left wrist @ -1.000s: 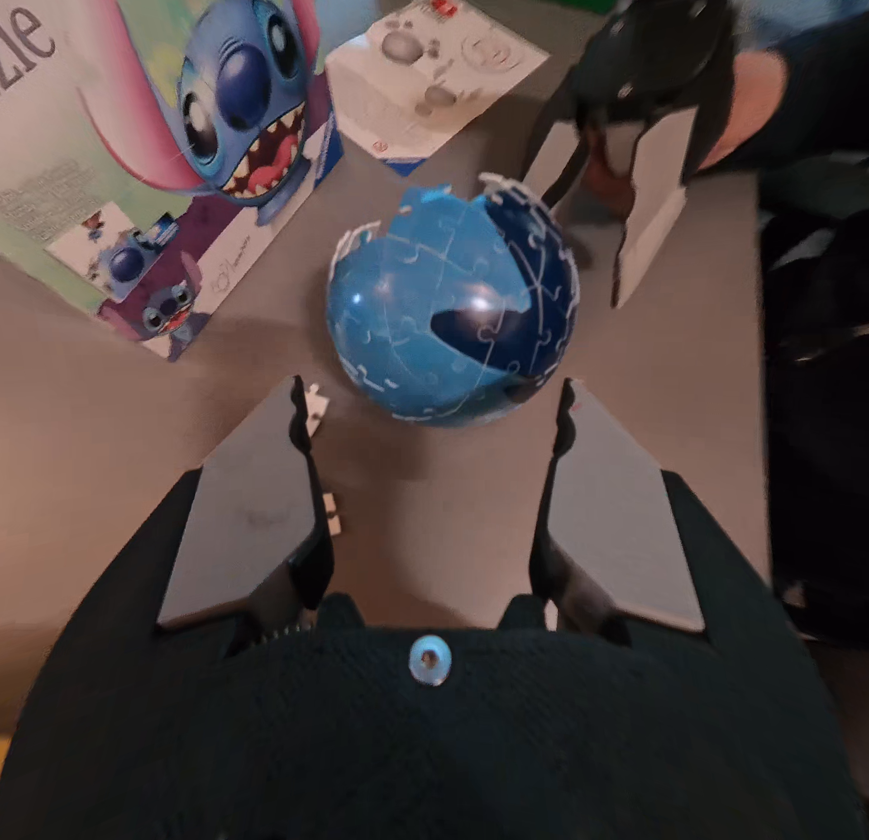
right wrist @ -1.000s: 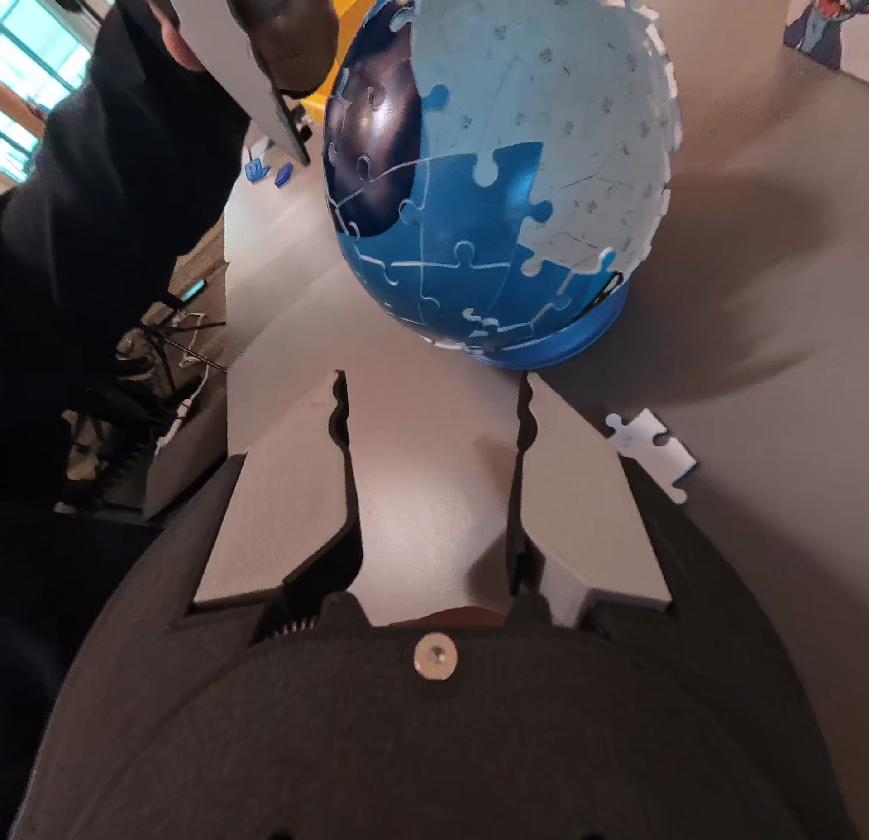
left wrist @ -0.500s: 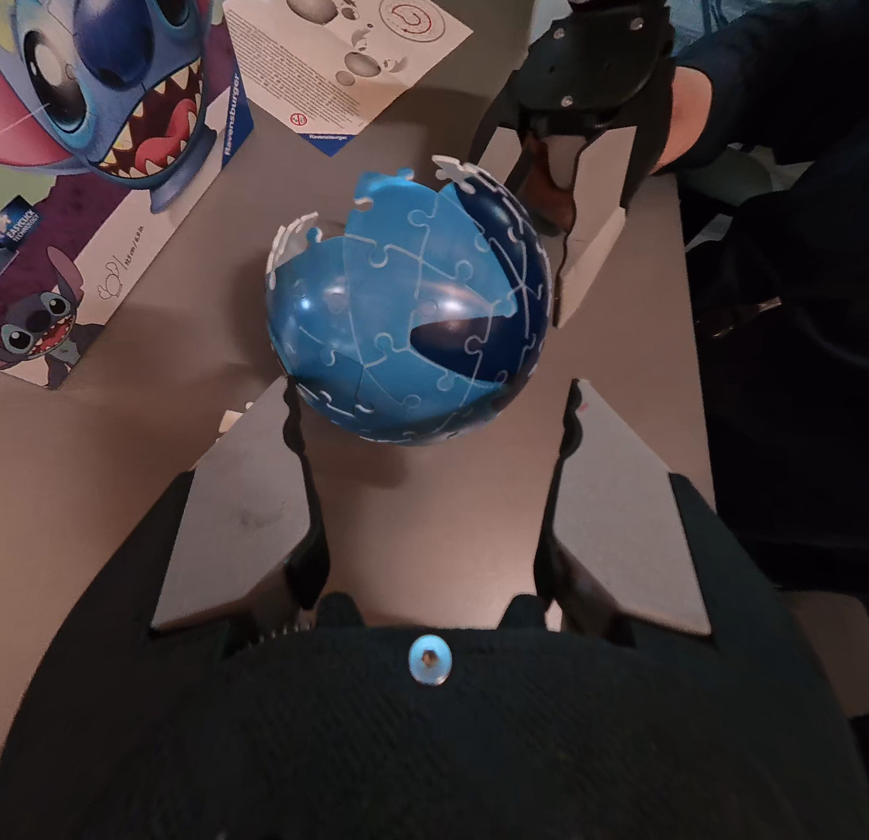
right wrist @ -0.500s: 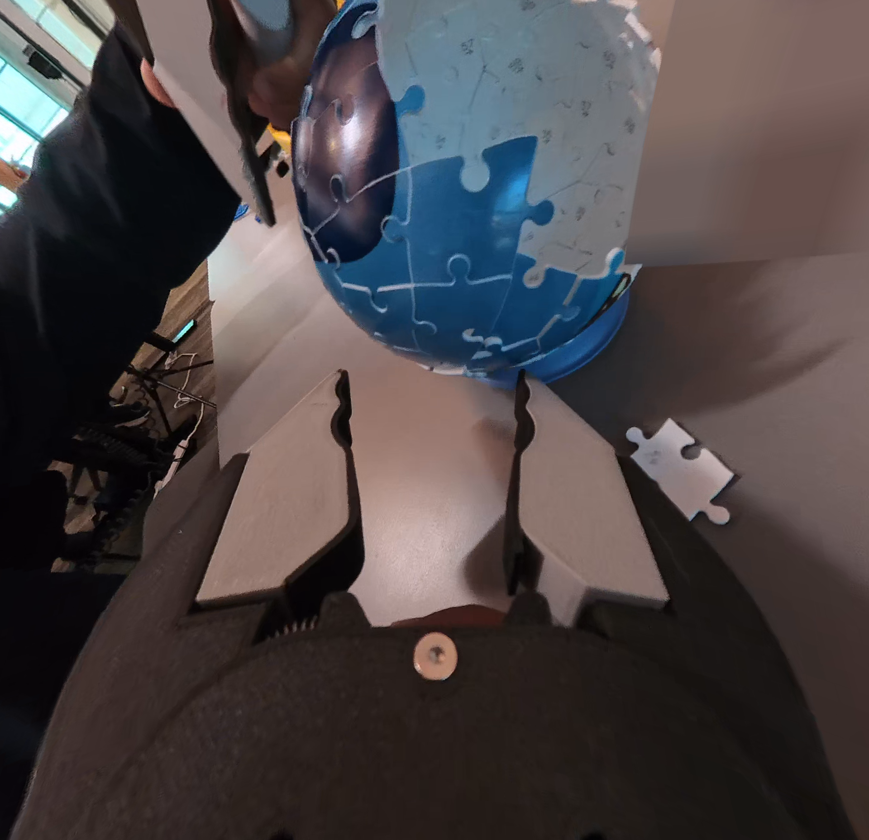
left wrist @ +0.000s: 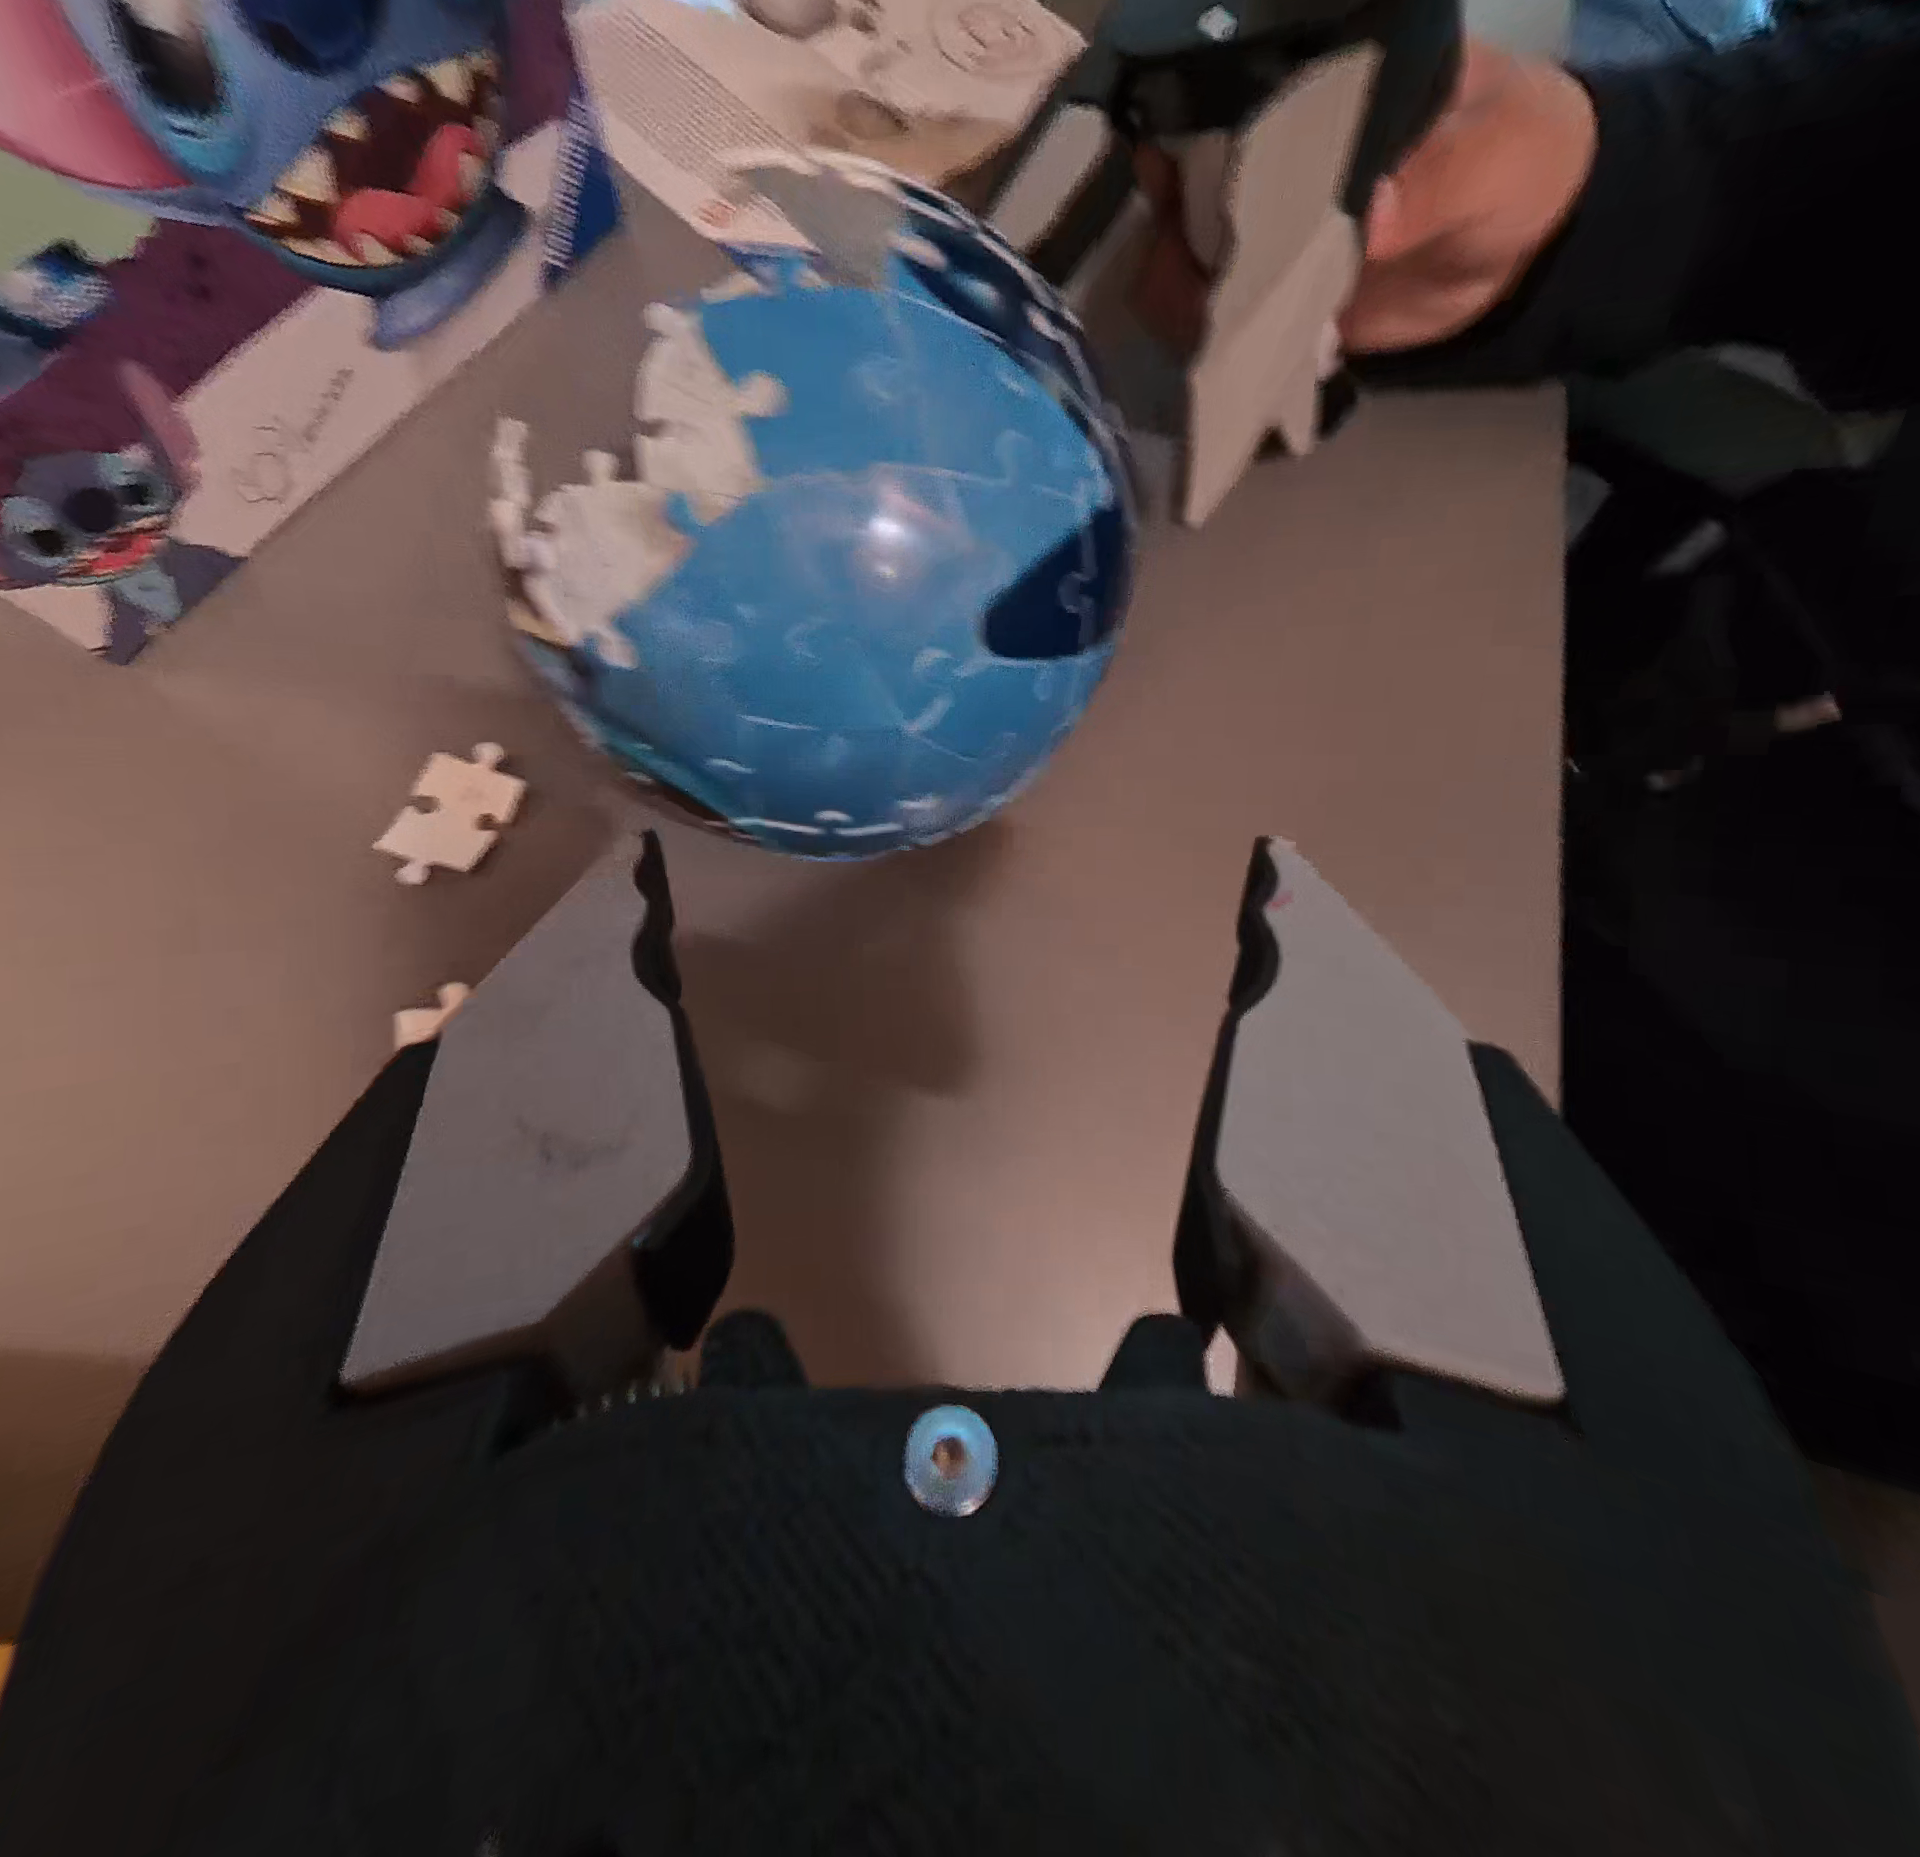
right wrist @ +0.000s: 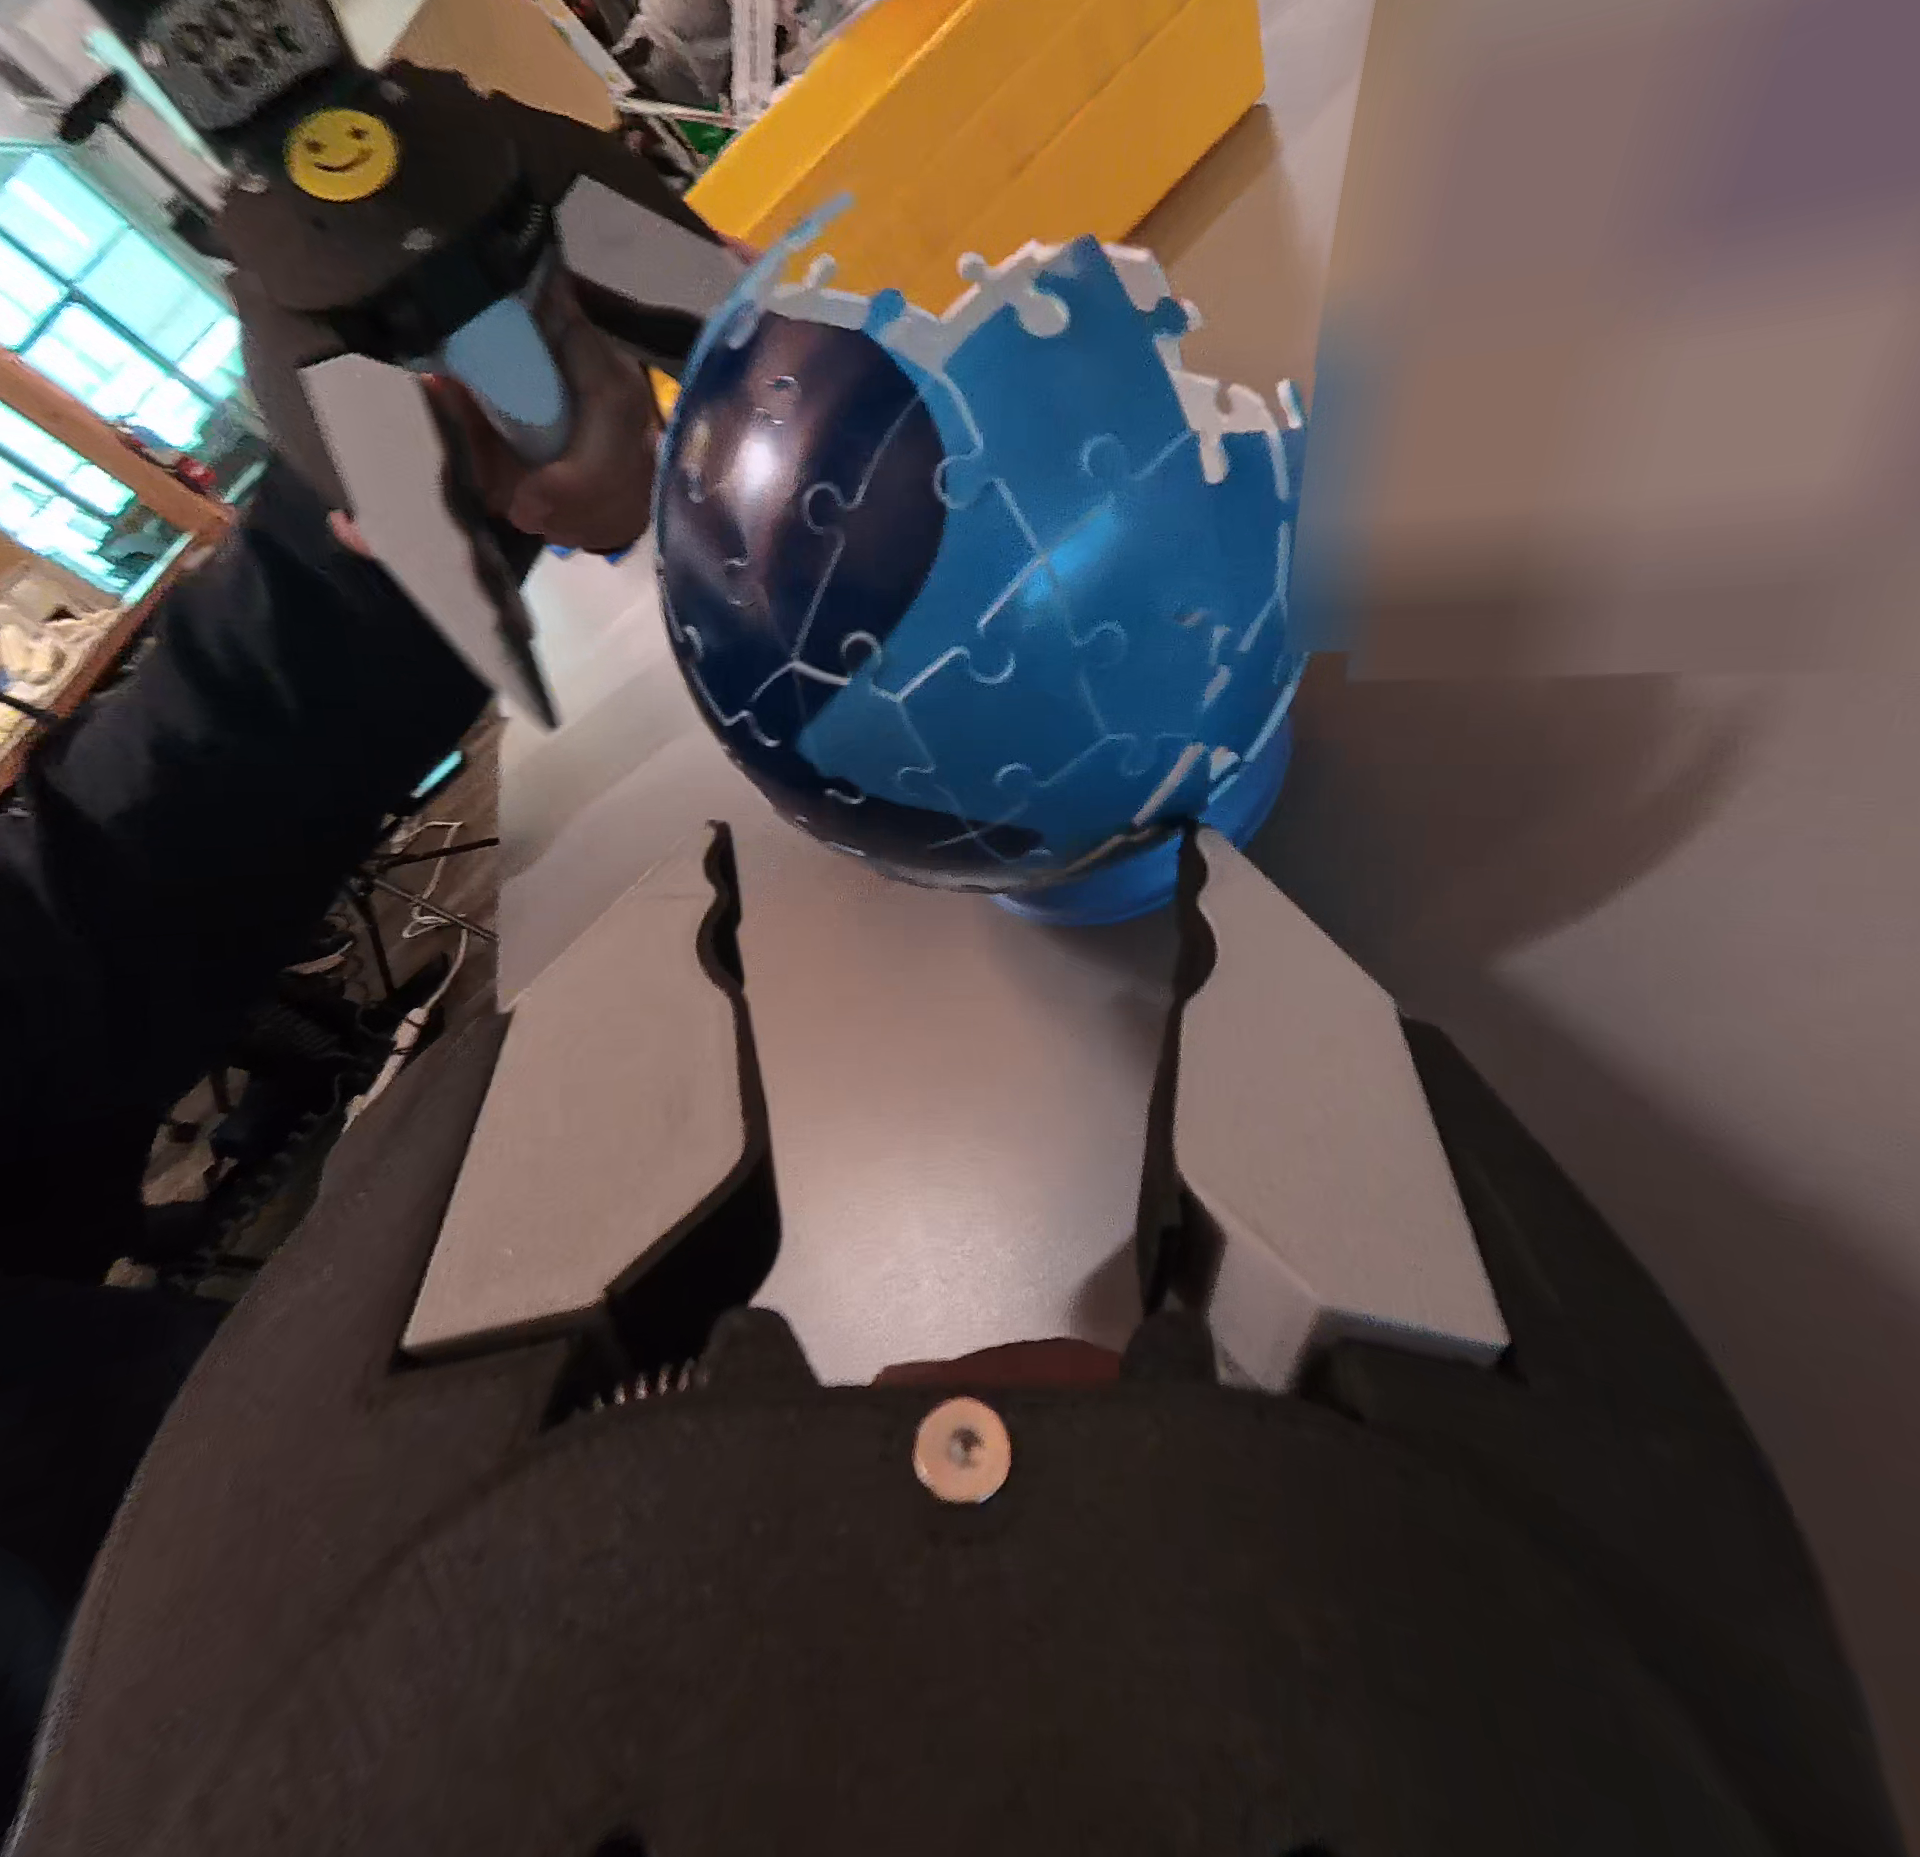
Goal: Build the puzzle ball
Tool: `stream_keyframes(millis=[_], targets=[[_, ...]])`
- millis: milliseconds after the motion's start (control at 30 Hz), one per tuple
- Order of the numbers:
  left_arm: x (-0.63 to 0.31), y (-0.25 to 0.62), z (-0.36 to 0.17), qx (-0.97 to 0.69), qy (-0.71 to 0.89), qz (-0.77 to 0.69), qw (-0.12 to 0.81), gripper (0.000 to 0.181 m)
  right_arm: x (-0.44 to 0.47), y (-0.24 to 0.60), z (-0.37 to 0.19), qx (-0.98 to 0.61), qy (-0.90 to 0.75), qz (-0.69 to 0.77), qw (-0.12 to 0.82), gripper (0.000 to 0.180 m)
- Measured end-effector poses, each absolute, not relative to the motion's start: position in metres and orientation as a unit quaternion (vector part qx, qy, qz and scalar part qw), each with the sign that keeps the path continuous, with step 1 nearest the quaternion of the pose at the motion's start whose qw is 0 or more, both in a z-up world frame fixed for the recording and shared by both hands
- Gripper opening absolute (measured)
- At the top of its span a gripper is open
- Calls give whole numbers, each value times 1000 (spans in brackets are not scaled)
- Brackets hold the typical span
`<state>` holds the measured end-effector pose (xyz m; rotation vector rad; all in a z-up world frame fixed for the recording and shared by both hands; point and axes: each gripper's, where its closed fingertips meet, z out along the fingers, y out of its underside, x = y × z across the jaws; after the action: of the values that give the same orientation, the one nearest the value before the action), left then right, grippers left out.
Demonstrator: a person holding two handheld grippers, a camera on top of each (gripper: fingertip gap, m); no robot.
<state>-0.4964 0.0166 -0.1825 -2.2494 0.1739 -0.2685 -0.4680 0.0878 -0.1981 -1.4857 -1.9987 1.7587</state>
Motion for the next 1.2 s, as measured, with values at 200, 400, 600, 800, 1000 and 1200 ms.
stream_keyframes(millis=[200,400,600,800,1000,1200], targets=[[-522,34,-173,-864,-22,-138,483,103,-477,95,-195,-485,-651,581,61,84],[-513,40,-189,-861,-60,-212,458,104,-482,92,-195,-482,-646,592,17,91],[-503,44,-197,-868,-60,-208,446,110,-492,88,-190,-474,-636,609,0,101],[-503,45,-203,-877,-66,-157,449,107,-494,90,-187,-469,-626,623,-11,103],[-499,43,-204,-874,-68,-133,462,108,-493,89,-187,-452,-637,625,-4,106],[-498,43,-205,-868,-73,-127,474,107,-492,88,-189,-441,-653,615,15,104]])
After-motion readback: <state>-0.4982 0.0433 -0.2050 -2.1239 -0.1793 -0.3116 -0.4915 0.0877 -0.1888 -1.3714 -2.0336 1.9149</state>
